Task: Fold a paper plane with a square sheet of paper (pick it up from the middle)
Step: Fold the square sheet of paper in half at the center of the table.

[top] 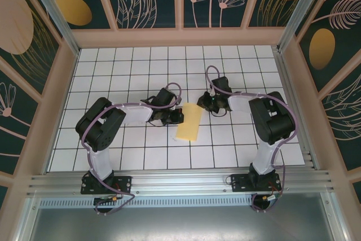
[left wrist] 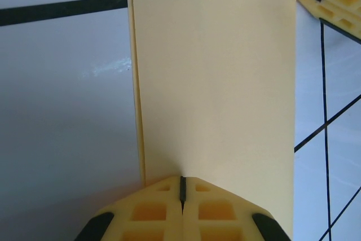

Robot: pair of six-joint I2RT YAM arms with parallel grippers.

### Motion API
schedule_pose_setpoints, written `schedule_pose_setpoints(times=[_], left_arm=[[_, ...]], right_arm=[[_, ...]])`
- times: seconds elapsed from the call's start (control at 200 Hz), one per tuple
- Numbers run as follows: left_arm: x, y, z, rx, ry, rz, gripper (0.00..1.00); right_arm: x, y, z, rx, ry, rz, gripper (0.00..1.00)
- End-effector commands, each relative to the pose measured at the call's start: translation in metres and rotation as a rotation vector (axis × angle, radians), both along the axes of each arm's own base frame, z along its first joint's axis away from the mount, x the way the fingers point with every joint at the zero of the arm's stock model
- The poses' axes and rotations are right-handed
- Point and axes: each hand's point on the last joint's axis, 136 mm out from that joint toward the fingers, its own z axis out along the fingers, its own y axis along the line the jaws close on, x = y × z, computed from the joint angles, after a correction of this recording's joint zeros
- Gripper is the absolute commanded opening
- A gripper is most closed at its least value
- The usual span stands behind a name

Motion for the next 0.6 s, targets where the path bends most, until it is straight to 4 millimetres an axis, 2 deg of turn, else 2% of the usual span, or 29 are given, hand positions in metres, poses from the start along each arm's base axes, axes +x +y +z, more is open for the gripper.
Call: schedule_pose_setpoints(times=[0.0,0.18,0.335,0.45,0.595], left_arm=[[-0.032,0.045,-0.056,0.226,0.123,0.022,0.02],[-0.032,0.044,-0.056,0.228,0.124,0.021,0.02],[-0.032,0.045,-0.056,0.227,0.125,0.022,0.02],[-0.032,0.045,-0.055,0.228,0.122,0.022,0.02],[-0.032,0.045,-0.055,0.228,0.122,0.021,0.02]], right_arm=[[0.007,-0.007,0.009,-0.033,-0.024,-0.002,0.18],[0.0,-0.011,-0.017,-0.045,0.028,-0.014,0.18],[-0.015,-0.018,-0.041,-0.064,0.086,-0.034,0.18],[-0.015,-0.018,-0.036,-0.056,0.078,-0.034,0.18],[-0.002,-0.011,-0.006,-0.033,0.025,-0.015,0.18]])
